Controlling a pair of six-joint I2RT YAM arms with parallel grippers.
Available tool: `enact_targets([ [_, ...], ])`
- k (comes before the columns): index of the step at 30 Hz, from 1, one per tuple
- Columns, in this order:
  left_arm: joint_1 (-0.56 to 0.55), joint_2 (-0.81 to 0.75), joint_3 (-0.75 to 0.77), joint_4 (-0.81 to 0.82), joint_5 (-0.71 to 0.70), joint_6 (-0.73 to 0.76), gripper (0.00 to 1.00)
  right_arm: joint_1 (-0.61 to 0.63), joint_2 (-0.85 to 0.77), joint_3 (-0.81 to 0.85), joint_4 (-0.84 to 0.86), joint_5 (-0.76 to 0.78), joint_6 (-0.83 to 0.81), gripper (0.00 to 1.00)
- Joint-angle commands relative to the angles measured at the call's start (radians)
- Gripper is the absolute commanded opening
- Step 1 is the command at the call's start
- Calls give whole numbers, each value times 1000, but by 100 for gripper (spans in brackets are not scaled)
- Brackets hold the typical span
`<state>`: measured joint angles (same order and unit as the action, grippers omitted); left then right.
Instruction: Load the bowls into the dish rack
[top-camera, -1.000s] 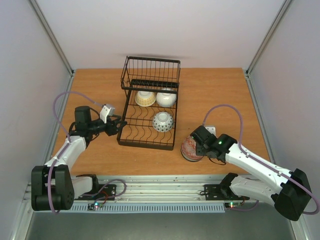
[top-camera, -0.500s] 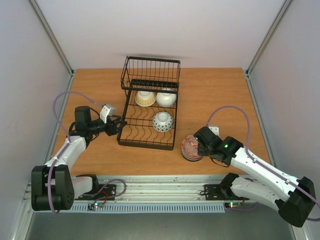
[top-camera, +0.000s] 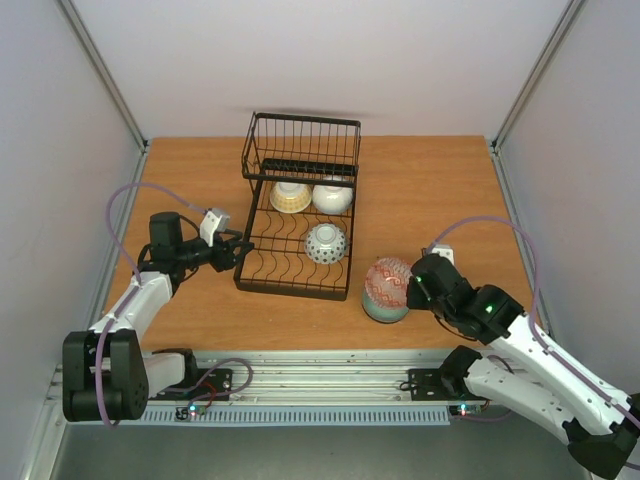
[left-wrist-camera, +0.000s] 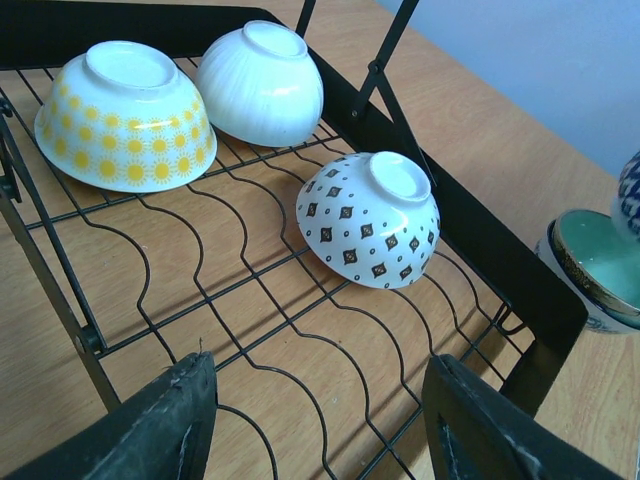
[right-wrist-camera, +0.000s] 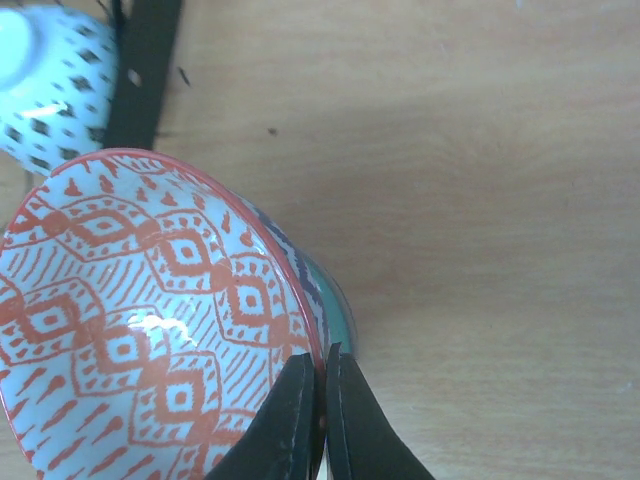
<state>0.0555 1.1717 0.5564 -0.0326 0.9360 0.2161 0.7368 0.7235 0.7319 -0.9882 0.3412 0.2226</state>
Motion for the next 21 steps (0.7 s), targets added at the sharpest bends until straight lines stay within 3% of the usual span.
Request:
enact_targets([
  [1,3,14,17,39,4,-5,58,5,53,96,118,-25,-81,1],
  [12,3,15,20,5,10,17,58,96,584,350,448,-98,-241,1],
  [21,0,25,34,-23,24,32,57,157,856,605,491,-137,-299,1],
])
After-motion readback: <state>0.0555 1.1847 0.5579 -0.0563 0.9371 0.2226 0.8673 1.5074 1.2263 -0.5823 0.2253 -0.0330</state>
